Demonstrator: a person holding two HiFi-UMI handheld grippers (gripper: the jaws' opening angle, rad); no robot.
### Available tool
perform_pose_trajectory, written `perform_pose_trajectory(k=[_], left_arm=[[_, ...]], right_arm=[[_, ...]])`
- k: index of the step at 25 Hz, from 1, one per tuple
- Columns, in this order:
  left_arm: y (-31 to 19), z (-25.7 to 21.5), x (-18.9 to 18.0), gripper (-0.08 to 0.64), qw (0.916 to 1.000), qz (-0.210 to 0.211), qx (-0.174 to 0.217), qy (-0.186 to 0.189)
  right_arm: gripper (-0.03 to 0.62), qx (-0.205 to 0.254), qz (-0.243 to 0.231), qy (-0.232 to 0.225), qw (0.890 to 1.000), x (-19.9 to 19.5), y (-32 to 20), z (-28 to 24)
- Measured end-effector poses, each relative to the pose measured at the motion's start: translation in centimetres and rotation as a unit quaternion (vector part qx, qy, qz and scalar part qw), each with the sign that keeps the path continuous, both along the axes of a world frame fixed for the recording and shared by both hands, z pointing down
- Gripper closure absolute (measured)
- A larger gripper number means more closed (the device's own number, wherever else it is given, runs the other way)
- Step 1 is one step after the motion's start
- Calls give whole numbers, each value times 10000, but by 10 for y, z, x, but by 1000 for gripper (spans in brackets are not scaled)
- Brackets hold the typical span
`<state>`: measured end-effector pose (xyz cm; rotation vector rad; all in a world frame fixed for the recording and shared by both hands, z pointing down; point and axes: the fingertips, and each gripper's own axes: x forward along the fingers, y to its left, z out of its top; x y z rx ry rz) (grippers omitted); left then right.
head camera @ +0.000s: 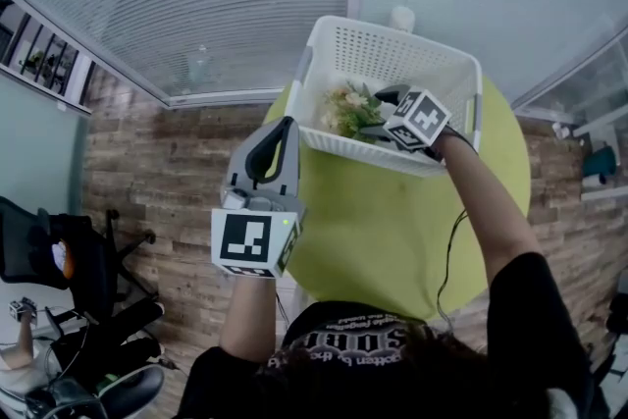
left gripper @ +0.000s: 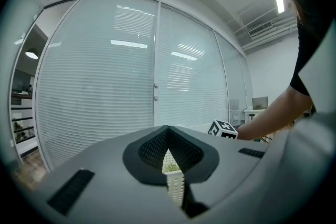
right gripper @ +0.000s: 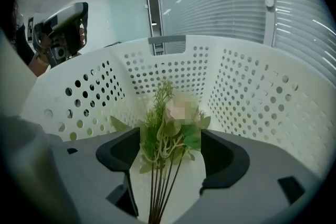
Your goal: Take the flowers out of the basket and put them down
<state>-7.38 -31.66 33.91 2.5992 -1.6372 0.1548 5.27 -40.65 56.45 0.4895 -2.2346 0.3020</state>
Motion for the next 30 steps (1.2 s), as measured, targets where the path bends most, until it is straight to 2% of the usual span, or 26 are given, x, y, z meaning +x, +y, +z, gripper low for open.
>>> perform_pose_trajectory(k=[4,10,13,17,21,24,27,30], left_arm=[[-1,0,0,557,10000,17,71,49],[4,7,-1,557,9999,-8,-169,-25],[4,4,1,557,10000,18,-29,47],[4,5,-2,557,9997,-44,-222,-28],[5,6,-5,557,9998,-69,-179,-7],[7,6,-6,557,9999,-61,-130,66],[7,4,-9,557,9998,-86,-167,56],[7,0,-11,557,9999,-98,-30,110]], right_arm=[[232,-180,-48,273,9995,3,3,12],[233,-456,-18,584,9972,8,10,30],[242,-622,-27,800,9949,13,15,38],[334,-687,6,1057,9920,19,14,43],[433,-551,-95,1235,9908,21,14,42],[499,-388,5,1193,9921,21,8,38],[522,-193,195,1122,9933,22,-1,30],[528,-35,248,1072,9939,22,-5,24]])
